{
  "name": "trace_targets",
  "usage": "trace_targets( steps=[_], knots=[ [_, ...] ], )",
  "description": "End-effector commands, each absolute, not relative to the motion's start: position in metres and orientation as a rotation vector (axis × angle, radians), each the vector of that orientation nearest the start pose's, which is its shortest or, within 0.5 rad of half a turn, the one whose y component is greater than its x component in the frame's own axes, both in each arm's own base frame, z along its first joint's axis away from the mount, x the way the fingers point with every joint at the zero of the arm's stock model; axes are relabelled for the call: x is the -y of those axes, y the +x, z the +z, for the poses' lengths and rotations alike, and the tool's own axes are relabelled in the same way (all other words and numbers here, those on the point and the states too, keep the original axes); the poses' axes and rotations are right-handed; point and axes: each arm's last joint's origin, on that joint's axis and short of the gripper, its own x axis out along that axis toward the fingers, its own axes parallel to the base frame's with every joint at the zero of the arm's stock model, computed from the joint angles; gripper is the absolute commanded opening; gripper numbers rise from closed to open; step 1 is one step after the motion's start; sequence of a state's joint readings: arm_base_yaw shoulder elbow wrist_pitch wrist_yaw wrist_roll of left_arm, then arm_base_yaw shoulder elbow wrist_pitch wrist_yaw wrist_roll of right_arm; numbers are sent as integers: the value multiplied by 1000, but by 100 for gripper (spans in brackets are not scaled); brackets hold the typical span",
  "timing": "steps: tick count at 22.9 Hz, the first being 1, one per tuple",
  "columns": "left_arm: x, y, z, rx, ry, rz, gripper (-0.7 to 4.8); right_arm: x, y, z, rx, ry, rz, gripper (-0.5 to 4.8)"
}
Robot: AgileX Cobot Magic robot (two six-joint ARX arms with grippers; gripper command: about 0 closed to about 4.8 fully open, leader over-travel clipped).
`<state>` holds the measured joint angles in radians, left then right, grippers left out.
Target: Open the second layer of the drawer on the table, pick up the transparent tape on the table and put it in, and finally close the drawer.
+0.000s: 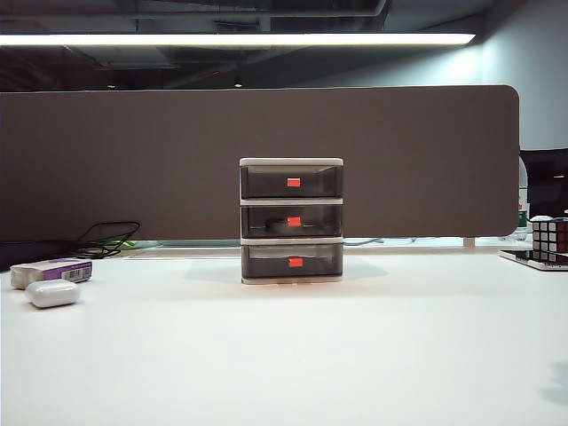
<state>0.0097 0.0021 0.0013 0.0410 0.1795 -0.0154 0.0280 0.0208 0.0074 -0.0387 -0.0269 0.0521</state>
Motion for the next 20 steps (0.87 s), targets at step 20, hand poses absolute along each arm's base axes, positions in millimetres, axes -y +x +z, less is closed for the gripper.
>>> trace_targets(
  steps=[20],
  knots=[
    [5,97,165,-6,-13,-205,-5,-4,99,160,-45,52,53,-5]
  ],
)
